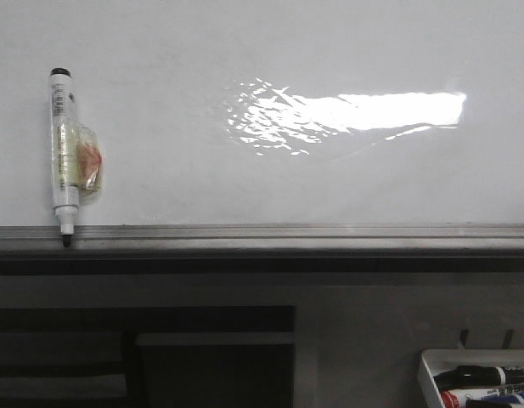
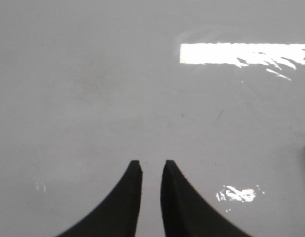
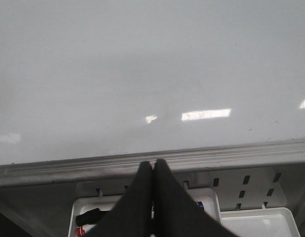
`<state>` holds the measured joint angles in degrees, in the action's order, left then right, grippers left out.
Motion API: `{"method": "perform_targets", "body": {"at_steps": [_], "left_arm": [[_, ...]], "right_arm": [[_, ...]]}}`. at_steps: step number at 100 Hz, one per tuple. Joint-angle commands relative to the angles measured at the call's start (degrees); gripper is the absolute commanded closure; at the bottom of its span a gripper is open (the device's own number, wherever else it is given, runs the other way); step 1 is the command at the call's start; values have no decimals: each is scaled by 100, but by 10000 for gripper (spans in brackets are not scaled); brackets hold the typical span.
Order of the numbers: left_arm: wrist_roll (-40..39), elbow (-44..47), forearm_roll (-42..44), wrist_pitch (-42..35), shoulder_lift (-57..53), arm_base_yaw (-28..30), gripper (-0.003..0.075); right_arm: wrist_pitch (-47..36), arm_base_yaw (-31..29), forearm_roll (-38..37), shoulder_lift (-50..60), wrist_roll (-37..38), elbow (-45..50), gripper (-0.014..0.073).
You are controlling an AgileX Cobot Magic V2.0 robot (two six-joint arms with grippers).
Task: Write number 5 on whiteboard
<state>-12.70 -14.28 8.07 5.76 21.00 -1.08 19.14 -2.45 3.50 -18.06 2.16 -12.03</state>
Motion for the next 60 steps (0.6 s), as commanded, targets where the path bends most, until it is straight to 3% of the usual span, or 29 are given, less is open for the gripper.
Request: {"method": "perform_targets", "body": {"at_steps": [1,9,15,42,60], "left_arm": [[-55,-208,-115,-611,100,16,443],[-55,-208,-115,-744,124,16,302],[-55,-197,-162,-934,166,16,265],[-55,-197,-168,-2041,548,-179,281],[-55,-197,-156,-2241,972,-1131,279]], "right_arm": [[-330,-45,-3,-86,-59,-208,654],[-330,-45,-3,-86,-59,-208,654],[-342,-45,-3,-86,-59,-208,654],[-435,-45,-3,-86,-59,-208,654],[-391,-45,-3,-86,-59,-208,654]]}}
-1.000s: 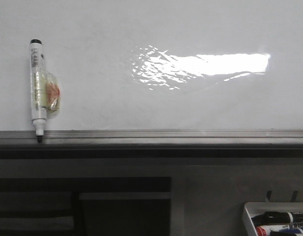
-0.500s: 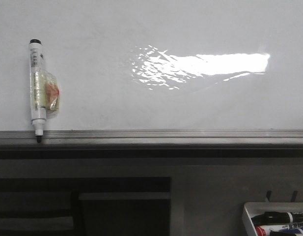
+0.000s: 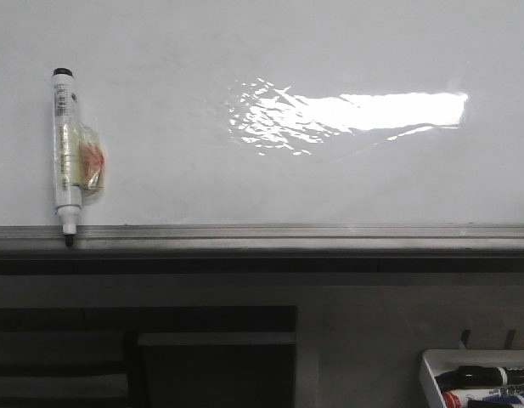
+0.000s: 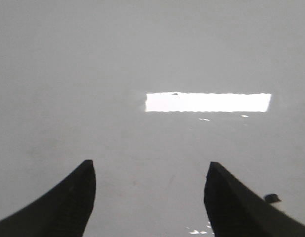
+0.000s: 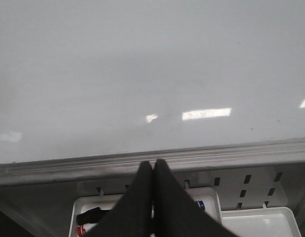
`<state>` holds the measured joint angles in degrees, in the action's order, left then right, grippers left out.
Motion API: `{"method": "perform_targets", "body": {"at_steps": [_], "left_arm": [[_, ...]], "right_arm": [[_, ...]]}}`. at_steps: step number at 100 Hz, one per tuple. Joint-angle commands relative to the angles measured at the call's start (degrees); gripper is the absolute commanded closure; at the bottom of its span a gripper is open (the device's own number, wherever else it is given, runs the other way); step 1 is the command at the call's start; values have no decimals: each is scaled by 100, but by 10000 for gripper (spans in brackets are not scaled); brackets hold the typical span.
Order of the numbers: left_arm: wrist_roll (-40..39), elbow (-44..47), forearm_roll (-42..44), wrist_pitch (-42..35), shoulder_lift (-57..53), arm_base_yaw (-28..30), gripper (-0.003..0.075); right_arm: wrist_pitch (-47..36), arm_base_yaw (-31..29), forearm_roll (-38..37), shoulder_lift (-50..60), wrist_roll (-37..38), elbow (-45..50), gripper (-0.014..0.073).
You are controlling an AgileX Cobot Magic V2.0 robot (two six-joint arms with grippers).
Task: Write number 5 on whiteboard
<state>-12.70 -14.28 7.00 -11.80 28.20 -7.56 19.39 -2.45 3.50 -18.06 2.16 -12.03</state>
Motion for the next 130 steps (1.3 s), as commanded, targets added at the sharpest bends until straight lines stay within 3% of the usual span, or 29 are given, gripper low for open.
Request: {"method": "perform_targets", "body": {"at_steps": [1,13,25,39,51,95,103,118,130], "left_arm": [[-55,-197,-50,-487,272,-536,279],[-65,-197,-63,-473,667,-1499,279],[-65,-197,-641,-409,1172,-2448,280],[-65,-197,-850,-538,1944,-3057,279],[-65,-268,-1428,-580,2583,-3184,280],[-65,-521,-1622,-838,3731,-3125,291],[-65,-521,-1622,-838,3858,-3068,394],[-65,-521,-1622,-853,4000,-3044,734],[-65,-521,-1622,-853,4000,-3044,741]], "right_arm": [[-416,-45,-3,-86,-59,-208,654],[-416,-45,-3,-86,-59,-208,654],[-416,-45,-3,-86,-59,-208,654],[-416,-45,-3,-86,-59,-208,654],[-412,-45,-3,-86,-59,-208,654],[-372,-45,-3,-86,-59,-208,654],[-383,-45,-3,-86,-59,-208,654],[-383,-30,-3,-86,-59,-208,654],[-383,286,-3,-86,-59,-208,654]]}}
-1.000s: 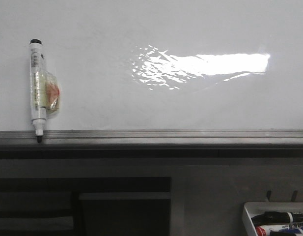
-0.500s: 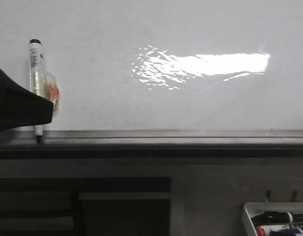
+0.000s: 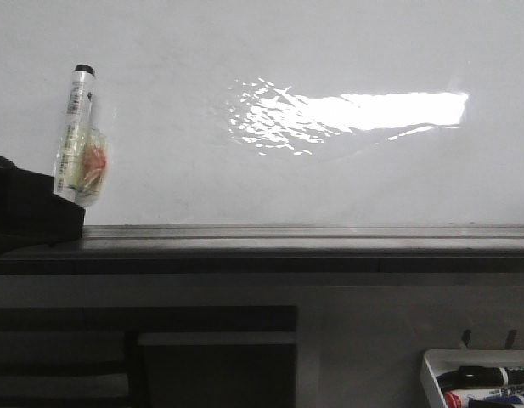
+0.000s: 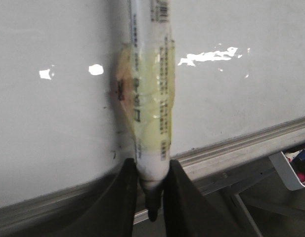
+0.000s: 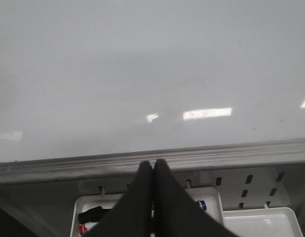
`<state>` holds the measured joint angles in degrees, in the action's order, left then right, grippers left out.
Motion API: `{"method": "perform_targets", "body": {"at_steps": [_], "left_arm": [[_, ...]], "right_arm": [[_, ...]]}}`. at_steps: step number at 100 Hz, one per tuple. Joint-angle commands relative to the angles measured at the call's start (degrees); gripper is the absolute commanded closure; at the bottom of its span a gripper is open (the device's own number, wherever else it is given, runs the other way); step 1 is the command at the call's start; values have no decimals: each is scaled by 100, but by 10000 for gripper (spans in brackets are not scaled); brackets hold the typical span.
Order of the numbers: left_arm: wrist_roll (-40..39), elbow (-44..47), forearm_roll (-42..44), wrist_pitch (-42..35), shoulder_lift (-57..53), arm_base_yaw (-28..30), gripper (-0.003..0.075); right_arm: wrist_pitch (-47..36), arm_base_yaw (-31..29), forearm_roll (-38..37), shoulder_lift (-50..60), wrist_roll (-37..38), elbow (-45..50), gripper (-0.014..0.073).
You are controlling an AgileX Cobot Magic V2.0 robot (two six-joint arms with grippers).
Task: Write number 5 on whiteboard
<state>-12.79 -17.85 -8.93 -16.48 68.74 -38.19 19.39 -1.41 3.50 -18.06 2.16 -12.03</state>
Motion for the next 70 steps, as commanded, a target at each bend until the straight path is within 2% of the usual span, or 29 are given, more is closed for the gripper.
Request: {"method": "perform_targets", "body": {"at_steps": [1,25,43,62,70], "left_arm": [[-55,-163,-29,-386,-54,19,741],[-55,-163,528,-415,-122,19,741],[-55,-163,1527,-424,-337,19,741],[-55,-163,2957,-424,-526,19,741],[-55,-163,3679,-484,-551,19,741]], "right_arm": [[-383,241,-3,-86,-59,-208,654],[-31,1220,-3,-125,-59,-370,654],[570,1869,-3,-534,-59,-820,654],[498,2774,-3,-1209,-171,-1324,650],[454,3236,-3,-1569,-171,-1583,585]]}}
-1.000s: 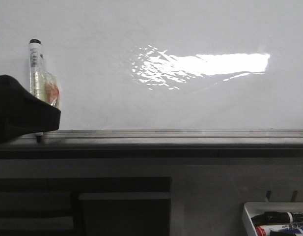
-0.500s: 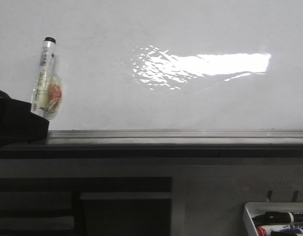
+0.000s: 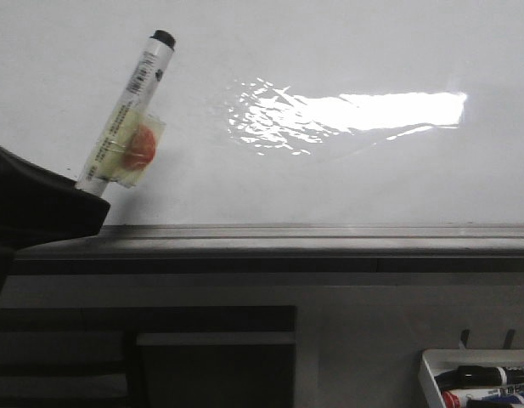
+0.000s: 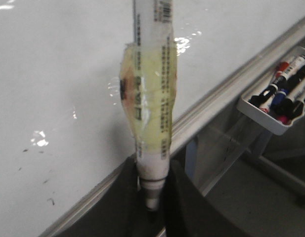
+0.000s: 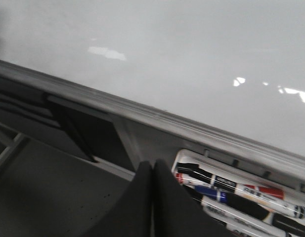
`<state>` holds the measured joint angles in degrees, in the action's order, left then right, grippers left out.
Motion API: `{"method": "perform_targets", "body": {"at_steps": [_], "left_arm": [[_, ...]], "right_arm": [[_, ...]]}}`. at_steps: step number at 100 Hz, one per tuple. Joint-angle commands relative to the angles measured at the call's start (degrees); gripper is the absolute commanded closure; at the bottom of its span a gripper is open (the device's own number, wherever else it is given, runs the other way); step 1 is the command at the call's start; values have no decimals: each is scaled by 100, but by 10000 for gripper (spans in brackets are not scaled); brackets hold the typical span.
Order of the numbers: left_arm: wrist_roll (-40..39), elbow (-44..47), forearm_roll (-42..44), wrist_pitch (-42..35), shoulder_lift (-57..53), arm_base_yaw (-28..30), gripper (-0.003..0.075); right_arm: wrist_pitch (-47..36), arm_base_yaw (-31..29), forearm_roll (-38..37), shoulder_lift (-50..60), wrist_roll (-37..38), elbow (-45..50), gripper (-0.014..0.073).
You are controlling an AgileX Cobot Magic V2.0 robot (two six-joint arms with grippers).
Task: Write number 5 on whiteboard
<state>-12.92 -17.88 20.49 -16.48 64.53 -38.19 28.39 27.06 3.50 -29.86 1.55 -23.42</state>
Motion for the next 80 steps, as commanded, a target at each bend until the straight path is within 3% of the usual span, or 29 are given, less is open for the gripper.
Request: {"method": "perform_targets", "body": {"at_steps": [1,16,26,48,80], "left_arm": [[-43,-161,863,-502,-129,19,741],[-43,-161,2066,-1229,-134,19,741],[-33,-161,2697,-1463,-134,19,741],[-33,-161,2850,-1464,-134,19,741],[-33,-161,2850,-1464,-134,19,741]], "right_arm": [[-445,477,-3,-454,-109,-494,567],[-513,1308,-3,-1143,-109,-980,327],[-788,1718,-3,-1608,-109,-1254,223],[-1467,2368,-3,-2372,-109,-1704,217],[-1823,2547,304,-3126,-109,-2127,218]]}}
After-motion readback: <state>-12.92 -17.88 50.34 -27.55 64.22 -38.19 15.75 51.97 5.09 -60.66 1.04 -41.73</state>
